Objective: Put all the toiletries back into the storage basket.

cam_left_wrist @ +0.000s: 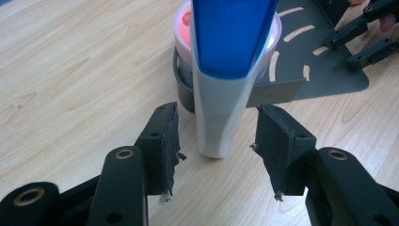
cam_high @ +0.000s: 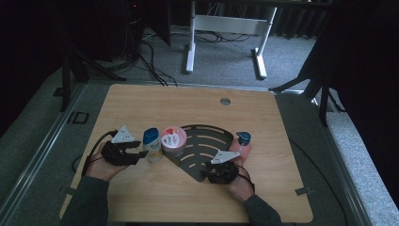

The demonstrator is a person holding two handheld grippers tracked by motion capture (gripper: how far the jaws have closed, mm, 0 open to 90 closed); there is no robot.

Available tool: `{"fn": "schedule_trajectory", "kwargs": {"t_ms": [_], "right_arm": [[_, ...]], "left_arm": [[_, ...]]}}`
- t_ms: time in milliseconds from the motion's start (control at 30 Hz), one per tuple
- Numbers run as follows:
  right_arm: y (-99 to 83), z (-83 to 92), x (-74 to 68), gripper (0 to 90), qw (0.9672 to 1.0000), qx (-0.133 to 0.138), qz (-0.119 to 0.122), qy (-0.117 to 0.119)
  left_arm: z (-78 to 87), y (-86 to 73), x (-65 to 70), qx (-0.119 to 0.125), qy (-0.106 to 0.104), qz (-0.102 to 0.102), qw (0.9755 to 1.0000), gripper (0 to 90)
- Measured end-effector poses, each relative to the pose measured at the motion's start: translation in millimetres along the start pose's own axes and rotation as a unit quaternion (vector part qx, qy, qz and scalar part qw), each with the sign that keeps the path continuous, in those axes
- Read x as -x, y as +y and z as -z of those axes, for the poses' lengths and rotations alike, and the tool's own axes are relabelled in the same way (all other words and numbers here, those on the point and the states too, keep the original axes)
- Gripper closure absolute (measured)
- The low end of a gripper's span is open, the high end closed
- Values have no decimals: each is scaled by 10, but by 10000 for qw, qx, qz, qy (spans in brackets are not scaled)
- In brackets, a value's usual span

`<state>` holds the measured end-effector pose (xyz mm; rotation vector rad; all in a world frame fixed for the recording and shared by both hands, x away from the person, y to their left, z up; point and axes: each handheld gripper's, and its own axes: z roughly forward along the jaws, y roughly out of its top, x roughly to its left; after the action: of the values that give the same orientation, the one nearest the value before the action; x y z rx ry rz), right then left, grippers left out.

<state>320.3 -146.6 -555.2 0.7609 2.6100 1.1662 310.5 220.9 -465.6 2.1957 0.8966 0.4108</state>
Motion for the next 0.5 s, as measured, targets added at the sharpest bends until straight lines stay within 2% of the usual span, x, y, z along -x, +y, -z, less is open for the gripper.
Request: {"fn": "schedule_trajectory", "kwargs": {"t_ms": [200,500], "right_arm": [[-1,0,1,576,10000,4,8,1],[2,-10,-4,571,10000,26,-1,2]], "left_arm": [[5,63,-30,-15,17,-53,10000,510],[-1,145,-38,-103,-82,-150,9998,529]]}}
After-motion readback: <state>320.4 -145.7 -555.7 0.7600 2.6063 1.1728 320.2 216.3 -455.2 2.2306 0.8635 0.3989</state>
